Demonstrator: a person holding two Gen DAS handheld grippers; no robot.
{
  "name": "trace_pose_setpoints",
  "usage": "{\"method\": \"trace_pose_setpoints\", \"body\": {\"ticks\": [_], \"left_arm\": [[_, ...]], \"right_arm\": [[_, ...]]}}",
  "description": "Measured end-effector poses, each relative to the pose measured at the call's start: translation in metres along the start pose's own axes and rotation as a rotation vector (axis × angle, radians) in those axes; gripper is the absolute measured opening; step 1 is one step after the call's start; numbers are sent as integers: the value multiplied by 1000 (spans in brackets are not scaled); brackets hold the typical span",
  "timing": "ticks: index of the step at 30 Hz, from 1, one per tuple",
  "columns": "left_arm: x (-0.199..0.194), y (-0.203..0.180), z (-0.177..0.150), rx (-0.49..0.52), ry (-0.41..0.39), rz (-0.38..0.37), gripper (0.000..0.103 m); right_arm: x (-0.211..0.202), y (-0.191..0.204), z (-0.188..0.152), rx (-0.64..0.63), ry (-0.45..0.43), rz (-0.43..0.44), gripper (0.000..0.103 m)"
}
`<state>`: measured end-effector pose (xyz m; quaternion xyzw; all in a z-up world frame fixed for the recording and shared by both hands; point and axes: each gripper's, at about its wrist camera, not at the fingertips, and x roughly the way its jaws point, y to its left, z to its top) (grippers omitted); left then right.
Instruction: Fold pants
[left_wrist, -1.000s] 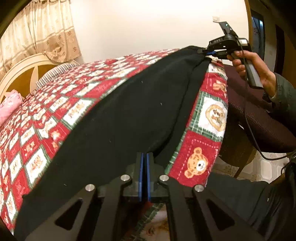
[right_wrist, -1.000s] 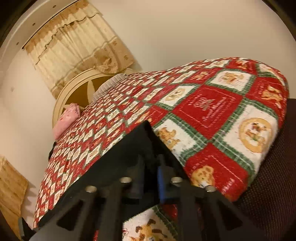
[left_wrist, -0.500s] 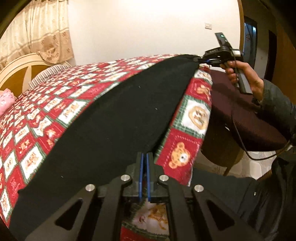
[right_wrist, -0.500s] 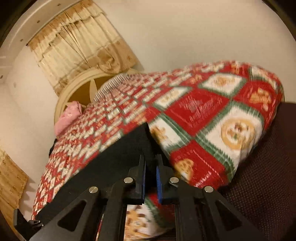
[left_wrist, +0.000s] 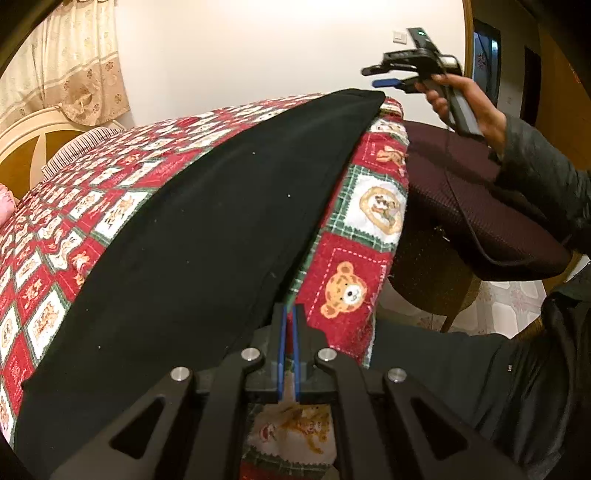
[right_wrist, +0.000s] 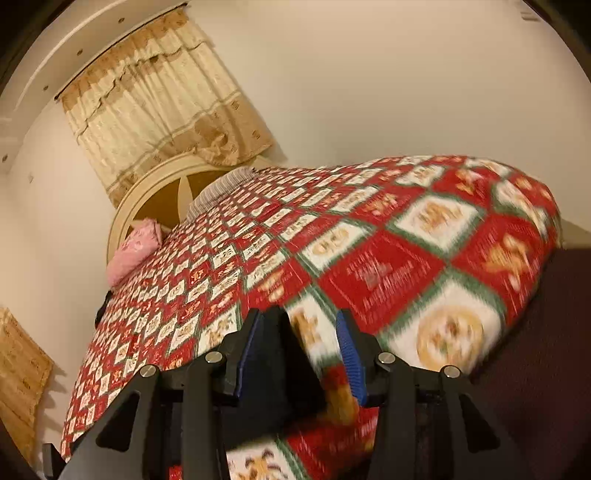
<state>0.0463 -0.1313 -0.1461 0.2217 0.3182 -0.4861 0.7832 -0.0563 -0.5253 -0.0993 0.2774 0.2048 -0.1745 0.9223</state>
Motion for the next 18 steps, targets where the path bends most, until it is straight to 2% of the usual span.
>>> {"method": "trace_pose_setpoints", "body": {"ticks": [3,7,9,10,11,12,15,17,18], "left_arm": [[-8,0,1,-10,-31,-6,3],[-26,8,6,-45,-100,18,4],[-29,17,7,-71,-117,38,10],[-28,22,6,-81,-114,46,11],[-24,26,6,-90,-106,61,12],[-19,32,4,-104,-92,71,12],[-2,42,-3,-153,-39,50,12],[9,41,-10,-157,-2,37,12],[8,38,-11,-148,-17,46,12]], "right_arm": [[28,3,18,1,105,40,43],[66,6,21,15,275,84,43],[80,9,17,25,340,99,43],[83,10,15,30,347,103,39],[85,11,14,28,344,99,24],[86,14,13,18,342,92,16],[77,22,16,-7,284,101,9],[68,31,19,-46,231,102,9],[61,37,20,-76,195,96,9]]}}
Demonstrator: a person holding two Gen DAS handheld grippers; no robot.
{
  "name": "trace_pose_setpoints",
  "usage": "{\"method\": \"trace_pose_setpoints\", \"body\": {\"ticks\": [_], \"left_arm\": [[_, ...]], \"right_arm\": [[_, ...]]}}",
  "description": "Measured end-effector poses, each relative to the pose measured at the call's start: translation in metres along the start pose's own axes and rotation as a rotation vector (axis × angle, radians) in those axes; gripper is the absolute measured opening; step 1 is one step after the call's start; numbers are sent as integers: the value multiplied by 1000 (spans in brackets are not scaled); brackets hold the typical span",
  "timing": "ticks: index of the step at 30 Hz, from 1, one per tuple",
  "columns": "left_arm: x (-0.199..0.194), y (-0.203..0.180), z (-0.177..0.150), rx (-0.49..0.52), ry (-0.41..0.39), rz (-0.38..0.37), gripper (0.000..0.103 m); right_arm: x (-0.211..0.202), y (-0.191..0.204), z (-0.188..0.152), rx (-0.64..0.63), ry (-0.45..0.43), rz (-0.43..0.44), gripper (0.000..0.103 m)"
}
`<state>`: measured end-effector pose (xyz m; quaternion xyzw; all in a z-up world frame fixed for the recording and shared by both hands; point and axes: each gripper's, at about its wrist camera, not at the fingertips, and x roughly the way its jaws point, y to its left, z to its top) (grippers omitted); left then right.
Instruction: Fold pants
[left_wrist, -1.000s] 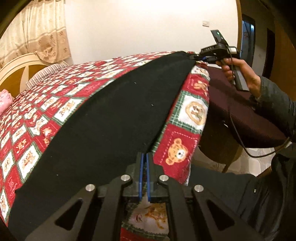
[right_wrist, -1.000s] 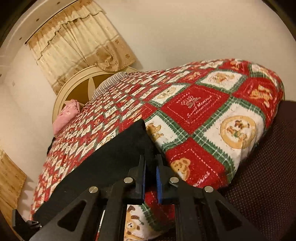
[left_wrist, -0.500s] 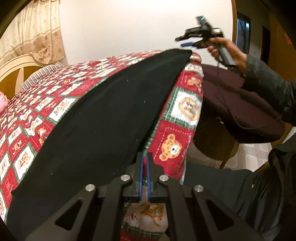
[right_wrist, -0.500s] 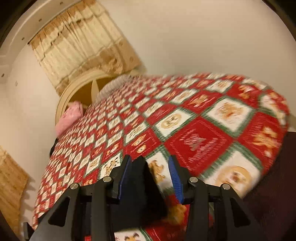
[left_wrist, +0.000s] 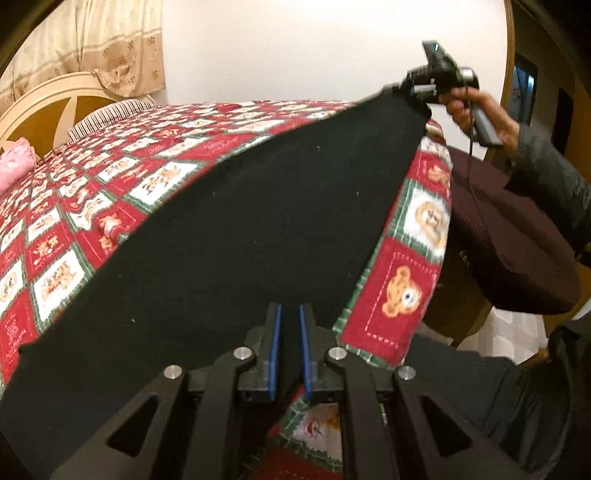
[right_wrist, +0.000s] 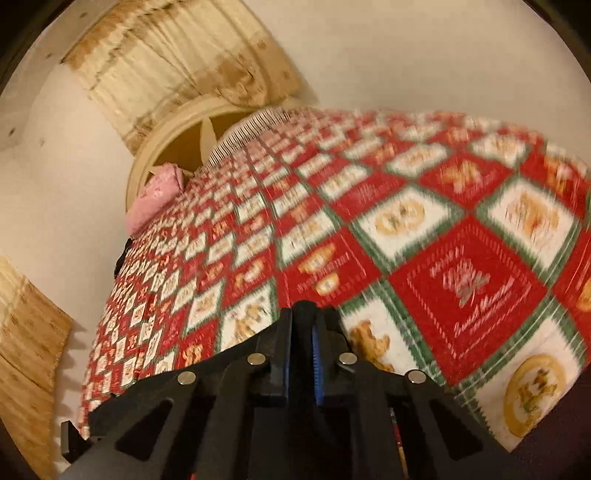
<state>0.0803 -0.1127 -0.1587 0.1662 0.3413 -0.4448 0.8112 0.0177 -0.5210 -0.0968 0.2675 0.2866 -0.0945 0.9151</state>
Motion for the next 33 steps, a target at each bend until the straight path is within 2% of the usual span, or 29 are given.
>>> {"method": "trace_pose_setpoints", "body": {"ticks": [2,4,7,8,10,11,12,16,20,22,23,24,27,33], "left_arm": [[-2,-1,0,-4,-2,-4,12],[-2,-1,1,3,1,-4,12],[-2,-3,1,23,3,6,12],[-4,-3,1,19,2,6,12],[-5,-2,0,11,-3,8,12],[-6,-2,-1,7,-6,8,12],[-6,-1,-1,4,-9,7,12],[-6,-1,-2,-3,-17,3,12],[-5,-2,-3,8,-23,9,12],[-6,-4,-5,18,-28,16,12],[-6,-5,-6,21,-30,18,12],[-6,-5,-6,22,-31,18,12],[-8,-5,-8,20,-33,16,12],[-11,-2,-14,12,-46,-1,13]], "right_arm": [[-7,14,1,-64,-60,-17,9],[-7,18,4,-97,-80,-39,9],[15,11,3,-128,-41,-150,9],[27,-1,2,-95,13,-149,9],[35,-11,-3,-69,40,-157,32],[30,-13,-5,-68,17,-177,55],[22,-15,-6,-59,-6,-187,61],[-14,-24,-17,1,-55,-134,61],[-34,-30,-36,40,-44,-78,61],[-36,-27,-43,27,-36,-70,46],[-34,-23,-48,1,-30,-87,21],[-31,-18,-53,-32,-21,-113,6],[-27,-12,-63,-64,-6,-125,3],[-56,-16,-68,-43,-84,-108,2]]}}
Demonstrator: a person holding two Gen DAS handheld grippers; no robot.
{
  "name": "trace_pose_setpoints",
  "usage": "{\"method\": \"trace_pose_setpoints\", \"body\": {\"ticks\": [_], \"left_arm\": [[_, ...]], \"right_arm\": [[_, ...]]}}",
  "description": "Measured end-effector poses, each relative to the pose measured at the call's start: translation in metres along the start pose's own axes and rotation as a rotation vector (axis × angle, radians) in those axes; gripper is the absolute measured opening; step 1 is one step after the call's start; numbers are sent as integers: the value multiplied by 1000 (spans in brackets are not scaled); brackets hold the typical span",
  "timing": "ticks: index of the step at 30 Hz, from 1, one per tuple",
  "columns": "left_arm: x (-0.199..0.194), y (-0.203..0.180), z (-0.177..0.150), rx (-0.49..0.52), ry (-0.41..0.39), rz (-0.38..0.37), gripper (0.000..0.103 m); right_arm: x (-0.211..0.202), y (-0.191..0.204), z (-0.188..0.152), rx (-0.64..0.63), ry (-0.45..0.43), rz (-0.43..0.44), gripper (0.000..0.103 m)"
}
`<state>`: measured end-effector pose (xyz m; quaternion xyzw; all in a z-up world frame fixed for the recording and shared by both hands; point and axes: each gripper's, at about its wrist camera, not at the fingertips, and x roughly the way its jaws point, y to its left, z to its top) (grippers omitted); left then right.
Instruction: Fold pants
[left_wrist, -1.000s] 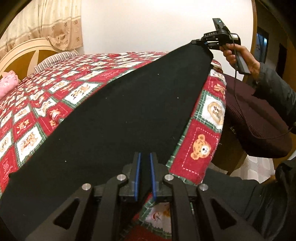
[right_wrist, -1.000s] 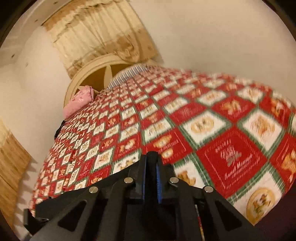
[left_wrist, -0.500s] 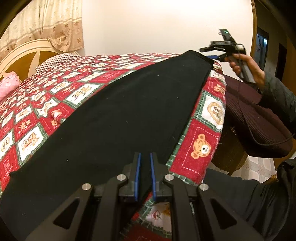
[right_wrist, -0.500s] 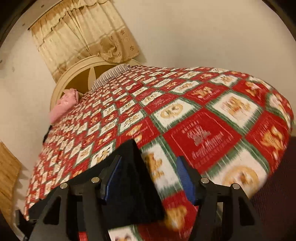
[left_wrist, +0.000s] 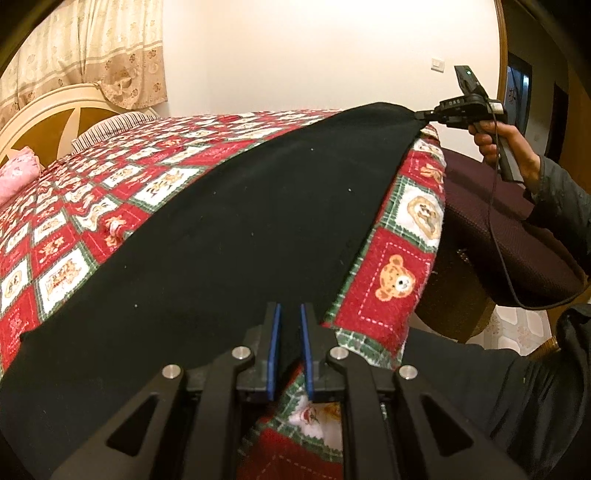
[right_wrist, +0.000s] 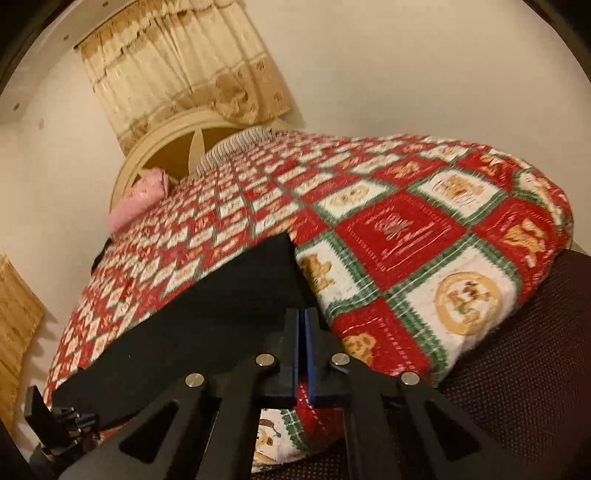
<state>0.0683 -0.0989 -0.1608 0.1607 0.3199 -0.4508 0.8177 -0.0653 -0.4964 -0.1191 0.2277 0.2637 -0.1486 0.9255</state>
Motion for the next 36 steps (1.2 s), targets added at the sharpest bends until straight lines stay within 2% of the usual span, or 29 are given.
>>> {"method": "trace_pose_setpoints", "body": {"ticks": [4,7,8,11,13,15,17,23,28,33,36], "left_arm": [[0,3,-2,-5,-12,-18,13],[-3,3,-3,-9,-14,-20,14],[-4,2,-4,-6,-10,-18,16],[-13,1,-6,4,-6,8,22],[-22,3,-8,4,-21,35,29],[-28,8,-11,-7,-30,63,43],[-30,15,-13,-28,-35,104,47],[-18,32,-16,-124,21,209,47],[-14,36,-18,-153,45,219,51],[-13,35,-21,-147,60,220,54],[-14,34,-22,-147,57,220,54]], "right_arm": [[18,-16,-4,23,56,-46,2],[24,-21,-4,26,48,-25,3],[21,-20,-3,28,39,-36,9],[12,-12,-3,11,19,-103,54],[2,2,-2,-29,-16,-146,54],[-7,22,0,-63,-41,-136,54],[-12,48,1,-103,-55,-93,54],[16,151,-22,-315,50,110,54],[53,222,-71,-457,166,192,54],[78,260,-121,-592,264,205,54],[77,266,-140,-666,244,159,54]]}}
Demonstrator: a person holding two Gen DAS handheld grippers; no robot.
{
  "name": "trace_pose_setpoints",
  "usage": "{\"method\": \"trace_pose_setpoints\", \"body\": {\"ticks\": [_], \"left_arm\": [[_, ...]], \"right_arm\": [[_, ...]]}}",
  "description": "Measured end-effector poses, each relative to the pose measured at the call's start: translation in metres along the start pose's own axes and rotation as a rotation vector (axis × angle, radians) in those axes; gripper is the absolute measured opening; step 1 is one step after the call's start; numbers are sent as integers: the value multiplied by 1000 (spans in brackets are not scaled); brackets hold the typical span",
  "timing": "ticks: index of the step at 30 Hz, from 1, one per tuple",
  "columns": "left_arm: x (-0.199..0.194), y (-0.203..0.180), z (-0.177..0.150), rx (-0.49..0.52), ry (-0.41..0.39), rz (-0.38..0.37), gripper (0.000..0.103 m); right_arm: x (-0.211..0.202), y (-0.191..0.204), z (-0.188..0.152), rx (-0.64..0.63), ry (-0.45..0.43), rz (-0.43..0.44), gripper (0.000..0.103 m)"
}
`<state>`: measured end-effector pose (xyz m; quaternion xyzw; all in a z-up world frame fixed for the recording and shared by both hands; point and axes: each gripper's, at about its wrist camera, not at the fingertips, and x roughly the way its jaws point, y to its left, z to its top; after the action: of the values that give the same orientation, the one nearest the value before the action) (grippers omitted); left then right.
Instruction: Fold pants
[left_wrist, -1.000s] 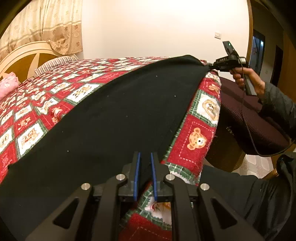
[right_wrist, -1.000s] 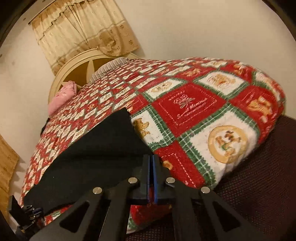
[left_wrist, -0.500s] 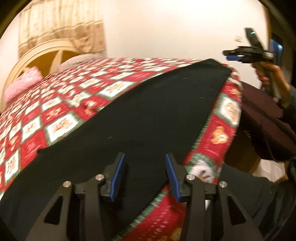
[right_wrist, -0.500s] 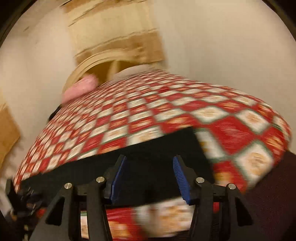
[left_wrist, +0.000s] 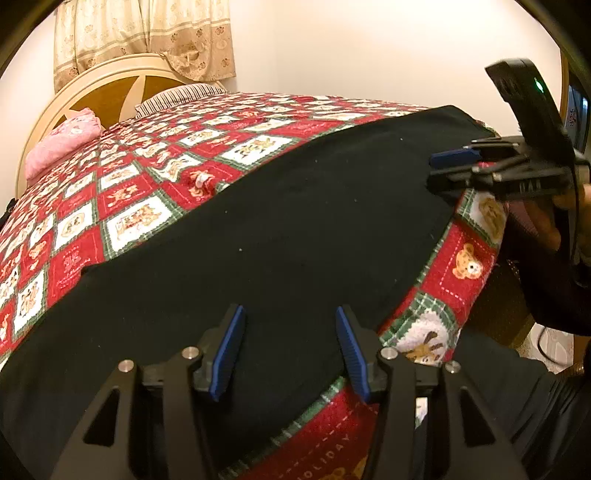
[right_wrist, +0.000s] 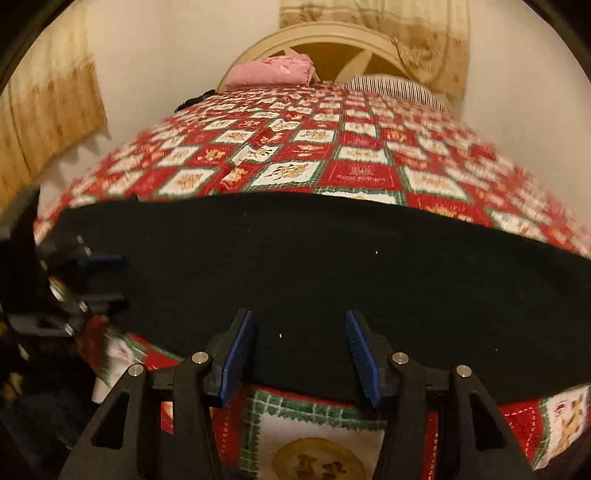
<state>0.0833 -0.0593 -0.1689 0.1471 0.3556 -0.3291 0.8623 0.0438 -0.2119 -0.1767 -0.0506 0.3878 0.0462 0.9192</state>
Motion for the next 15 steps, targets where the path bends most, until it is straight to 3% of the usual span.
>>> {"method": "trace_pose_setpoints", "body": {"ticks": [9,15], "left_arm": [[-3,-2,-3,-13,-11,11,57],[-16,4,-7,-48,-33,42,57]], "right_arm": [[-5,3,-8,-35,27,-32,54],[-21,20,6,-26,-48,1,54]]}}
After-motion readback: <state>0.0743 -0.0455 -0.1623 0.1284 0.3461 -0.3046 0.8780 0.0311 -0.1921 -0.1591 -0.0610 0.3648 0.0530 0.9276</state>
